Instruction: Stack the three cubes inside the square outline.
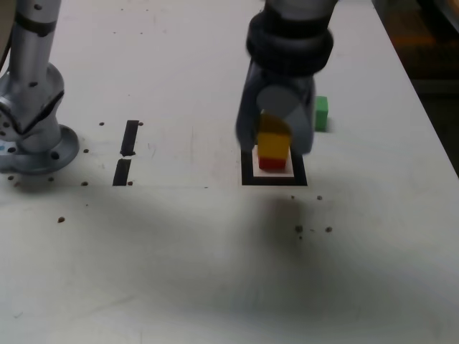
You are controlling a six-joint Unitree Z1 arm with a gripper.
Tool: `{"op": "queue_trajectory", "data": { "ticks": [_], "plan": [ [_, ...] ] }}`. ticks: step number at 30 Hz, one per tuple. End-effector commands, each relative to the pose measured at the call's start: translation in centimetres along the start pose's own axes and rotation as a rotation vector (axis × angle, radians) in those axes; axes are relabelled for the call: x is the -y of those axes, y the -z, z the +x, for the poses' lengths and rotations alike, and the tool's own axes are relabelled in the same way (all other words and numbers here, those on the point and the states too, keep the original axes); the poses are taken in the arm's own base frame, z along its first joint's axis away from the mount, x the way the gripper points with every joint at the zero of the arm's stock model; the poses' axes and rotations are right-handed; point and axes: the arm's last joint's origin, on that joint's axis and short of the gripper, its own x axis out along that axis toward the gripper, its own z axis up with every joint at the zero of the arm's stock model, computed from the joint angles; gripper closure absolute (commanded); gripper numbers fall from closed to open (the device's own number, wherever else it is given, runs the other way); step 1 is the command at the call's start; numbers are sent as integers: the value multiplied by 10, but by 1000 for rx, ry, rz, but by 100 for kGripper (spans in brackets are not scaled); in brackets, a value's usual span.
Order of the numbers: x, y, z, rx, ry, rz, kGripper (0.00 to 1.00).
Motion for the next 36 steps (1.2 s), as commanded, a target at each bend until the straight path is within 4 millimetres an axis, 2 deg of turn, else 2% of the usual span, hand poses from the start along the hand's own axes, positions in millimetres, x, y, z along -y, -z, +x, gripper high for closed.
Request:
{"op": "queue_trajectory", "data": {
  "ticks": [1, 8, 19, 28, 36],
  "plan": [
    [-7, 1, 4, -9, -1, -22, 86],
    [-9, -1, 13, 10, -6, -38, 86],
    [-31, 0, 25, -7, -10, -78, 86],
    [-38, -7, 35, 5, 0, -93, 86],
    [-51, -7, 48, -12, 0, -118, 86]
  ]
}}
